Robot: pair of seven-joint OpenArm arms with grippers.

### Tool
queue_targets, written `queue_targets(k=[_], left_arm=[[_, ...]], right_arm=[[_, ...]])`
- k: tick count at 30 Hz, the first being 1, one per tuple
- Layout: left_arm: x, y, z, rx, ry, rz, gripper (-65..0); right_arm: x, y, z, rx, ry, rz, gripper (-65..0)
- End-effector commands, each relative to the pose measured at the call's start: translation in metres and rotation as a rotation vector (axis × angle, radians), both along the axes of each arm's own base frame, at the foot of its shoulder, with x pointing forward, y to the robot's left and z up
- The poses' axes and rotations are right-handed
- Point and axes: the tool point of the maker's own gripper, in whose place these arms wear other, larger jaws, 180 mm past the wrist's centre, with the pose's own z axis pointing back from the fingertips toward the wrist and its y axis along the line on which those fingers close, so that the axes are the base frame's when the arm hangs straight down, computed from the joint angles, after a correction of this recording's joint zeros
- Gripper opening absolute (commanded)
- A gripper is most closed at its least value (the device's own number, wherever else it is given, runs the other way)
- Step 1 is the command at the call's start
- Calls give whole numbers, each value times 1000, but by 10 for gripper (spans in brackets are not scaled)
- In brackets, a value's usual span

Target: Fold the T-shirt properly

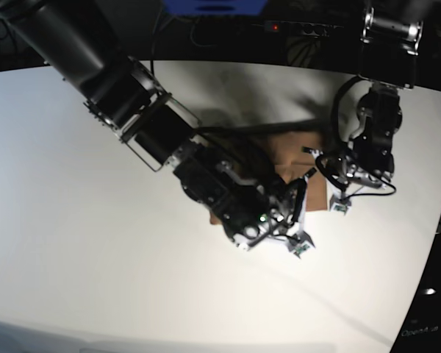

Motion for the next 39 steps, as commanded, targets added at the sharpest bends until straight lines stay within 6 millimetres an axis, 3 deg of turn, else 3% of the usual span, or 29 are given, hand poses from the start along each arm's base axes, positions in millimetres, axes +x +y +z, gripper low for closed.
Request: queue_targets(k=[1, 8, 11, 15, 20, 28, 33, 39], left_arm=[[9, 6, 6, 10, -29, 6, -627], [7, 11, -6, 11, -17, 18, -627], [6, 11, -8, 5, -11, 20, -627], [8, 9, -8, -3, -37, 13, -627], [8, 8, -10, -7, -43, 10, -627], [10, 7, -7, -8, -50, 3, -627], [12, -1, 5, -4, -73, -110, -627], [11, 16, 18, 6, -88, -60, -627]], right_arm=[[10, 16, 28, 62, -60, 17, -646], [9, 26, 55, 112, -116, 48, -646], [8, 28, 57, 113, -127, 79, -646], [-8, 41, 54, 97, -169, 255, -646], [-21, 55, 59, 105, -213, 331, -646], [-17, 64, 74, 162, -268, 337, -646], [-22, 75, 82, 242, -260, 343, -646], [-25, 91, 99, 369, -266, 351, -646]])
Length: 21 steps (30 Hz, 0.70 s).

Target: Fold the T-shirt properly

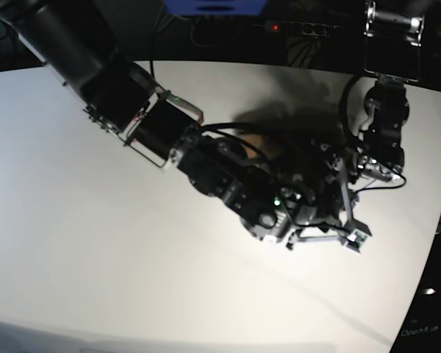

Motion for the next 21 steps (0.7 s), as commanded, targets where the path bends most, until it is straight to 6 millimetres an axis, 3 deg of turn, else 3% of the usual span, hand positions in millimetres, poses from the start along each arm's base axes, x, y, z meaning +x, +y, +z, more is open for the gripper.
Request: queue_targets(k=[1, 5, 12, 17, 19, 21], left_arm=[[13, 7, 14, 13, -52, 4, -627], [6, 19, 12, 36, -43, 10, -627], [6, 20, 12, 37, -45, 11, -627], [7, 21, 13, 39, -48, 12, -627], [8, 21, 13, 39, -49, 12, -627], [8, 21, 13, 39, -50, 13, -627]], right_arm=[[3, 14, 27, 68, -52, 29, -646], [0, 18, 29, 88, -72, 67, -647], [-2, 20, 19, 115, -49, 54, -643], [-2, 24, 22, 149, -57, 48, -638], [-1, 24, 22, 151, -57, 48, -611], [-1, 24, 22, 151, -57, 48, -540]])
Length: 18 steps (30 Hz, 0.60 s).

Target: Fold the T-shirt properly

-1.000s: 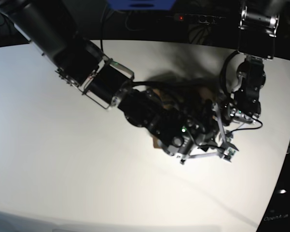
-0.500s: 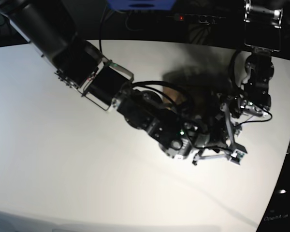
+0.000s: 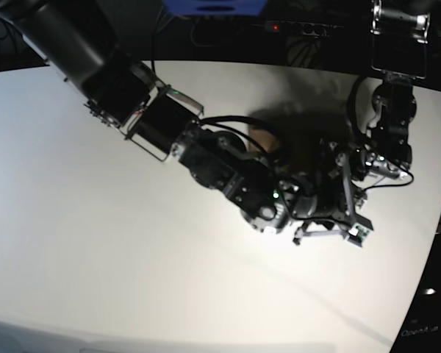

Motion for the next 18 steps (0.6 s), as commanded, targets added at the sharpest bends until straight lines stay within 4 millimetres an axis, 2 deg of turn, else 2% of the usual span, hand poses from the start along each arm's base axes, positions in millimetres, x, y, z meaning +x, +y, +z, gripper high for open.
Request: queue_targets(k=[1, 5, 8, 14, 18], left_arm=[[12, 5, 12, 10, -44, 1, -627], [12, 5, 12, 10, -44, 3, -627], [12, 11, 14, 10, -51, 24, -627], [12, 45, 26, 29, -78, 107, -627], [3, 54, 23, 49, -60, 109, -627]], right_arm=[[5, 11, 24, 58, -42, 14, -492], [5, 11, 25, 59, -42, 15, -350], [5, 11, 25, 61, -43, 15, -290], [7, 11, 30, 60, -53, 16, -280], [10, 6, 26, 48, -52, 10, -283]])
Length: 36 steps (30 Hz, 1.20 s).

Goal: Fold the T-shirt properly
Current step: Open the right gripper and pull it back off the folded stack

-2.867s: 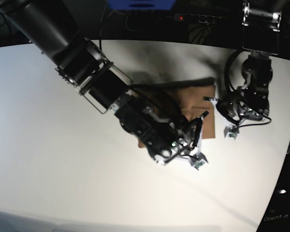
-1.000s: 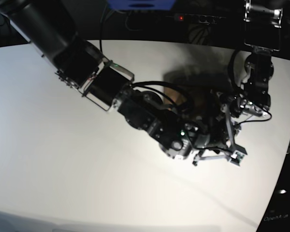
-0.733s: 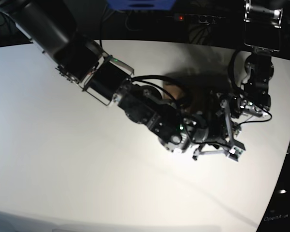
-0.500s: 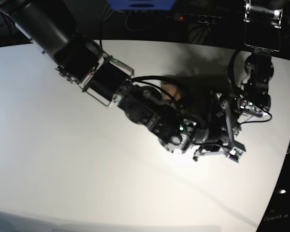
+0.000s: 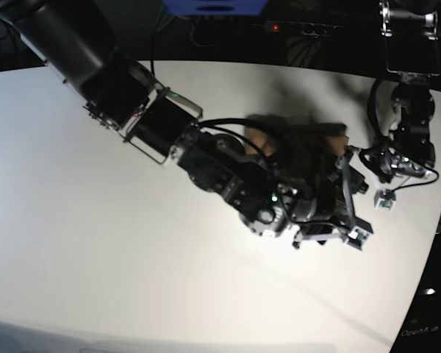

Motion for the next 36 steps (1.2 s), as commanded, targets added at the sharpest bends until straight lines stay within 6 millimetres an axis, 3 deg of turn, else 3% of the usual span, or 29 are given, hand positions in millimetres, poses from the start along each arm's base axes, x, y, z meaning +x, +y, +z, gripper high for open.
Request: queue_targets(k=[1, 6, 13, 17, 21, 25, 30, 36], left_arm=[[6, 8, 12, 20, -35, -2, -627], [-10, 10, 13, 29, -36, -8, -627], [-20, 11, 6, 41, -11, -126, -627], [-23, 8, 2, 34, -5, -128, -627], [-23, 6, 2, 29, -8, -130, -627], [-22, 5, 2, 29, -9, -131, -627], [-24, 8, 2, 32, -8, -127, -627], [-25, 9, 2, 35, -5, -126, -627]], right_arm=[[8, 4, 20, 40, -45, 8, -283], [26, -36, -6, -41, -45, -45, -305], [45, -85, -29, -150, -45, -102, -534], [39, -90, -18, -169, -72, -78, -634], [40, -93, -2, -206, -105, -59, -647], [45, -115, -4, -249, -122, -76, -647], [48, -130, -13, -261, -123, -93, -647], [34, -150, -39, -266, -104, -46, -647]])
